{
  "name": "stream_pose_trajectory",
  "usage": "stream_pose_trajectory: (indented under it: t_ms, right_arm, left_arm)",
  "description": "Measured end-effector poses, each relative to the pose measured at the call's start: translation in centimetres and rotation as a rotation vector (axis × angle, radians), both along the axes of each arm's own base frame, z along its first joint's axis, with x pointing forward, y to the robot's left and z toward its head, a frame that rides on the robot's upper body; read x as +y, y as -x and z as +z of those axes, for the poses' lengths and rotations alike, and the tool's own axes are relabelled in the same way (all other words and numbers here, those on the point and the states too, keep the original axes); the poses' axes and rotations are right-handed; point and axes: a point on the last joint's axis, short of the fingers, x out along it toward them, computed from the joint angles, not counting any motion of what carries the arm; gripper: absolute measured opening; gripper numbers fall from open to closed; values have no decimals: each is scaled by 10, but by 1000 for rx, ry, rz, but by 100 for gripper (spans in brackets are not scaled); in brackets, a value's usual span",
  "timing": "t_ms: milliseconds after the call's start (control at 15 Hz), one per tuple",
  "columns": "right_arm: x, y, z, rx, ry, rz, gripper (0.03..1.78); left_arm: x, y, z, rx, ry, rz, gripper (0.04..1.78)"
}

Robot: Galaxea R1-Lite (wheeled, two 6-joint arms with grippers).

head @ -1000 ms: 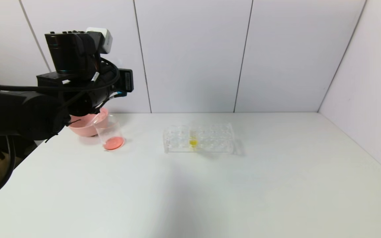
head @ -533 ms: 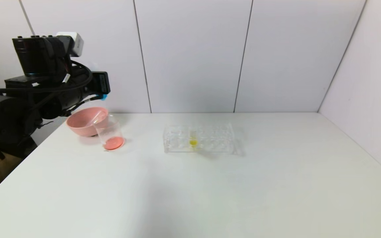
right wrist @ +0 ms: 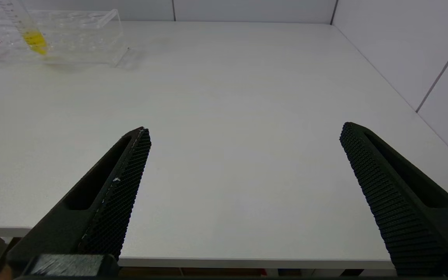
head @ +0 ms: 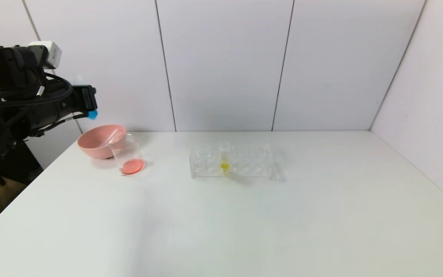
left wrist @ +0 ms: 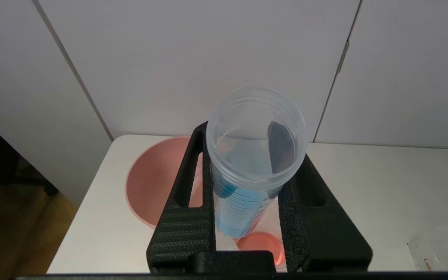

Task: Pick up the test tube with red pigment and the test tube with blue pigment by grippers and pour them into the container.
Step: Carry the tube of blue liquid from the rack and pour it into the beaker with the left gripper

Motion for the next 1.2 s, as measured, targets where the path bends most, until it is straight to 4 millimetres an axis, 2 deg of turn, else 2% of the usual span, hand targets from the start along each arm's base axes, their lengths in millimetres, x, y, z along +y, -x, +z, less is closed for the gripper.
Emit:
stream_pose_trajectory:
  t_ms: [467,867,1200]
  right_arm:
    - [0,0,0,0,0,0,177]
    - [0,0,0,0,0,0,177]
    - [0,0,0,0,0,0,177]
  left_arm:
    - [32,-5,-7,47,2,-102,47]
    - [38,-10,-8,72,-10,-111,47]
    - [47,-8,-1,170,-151,-173,47]
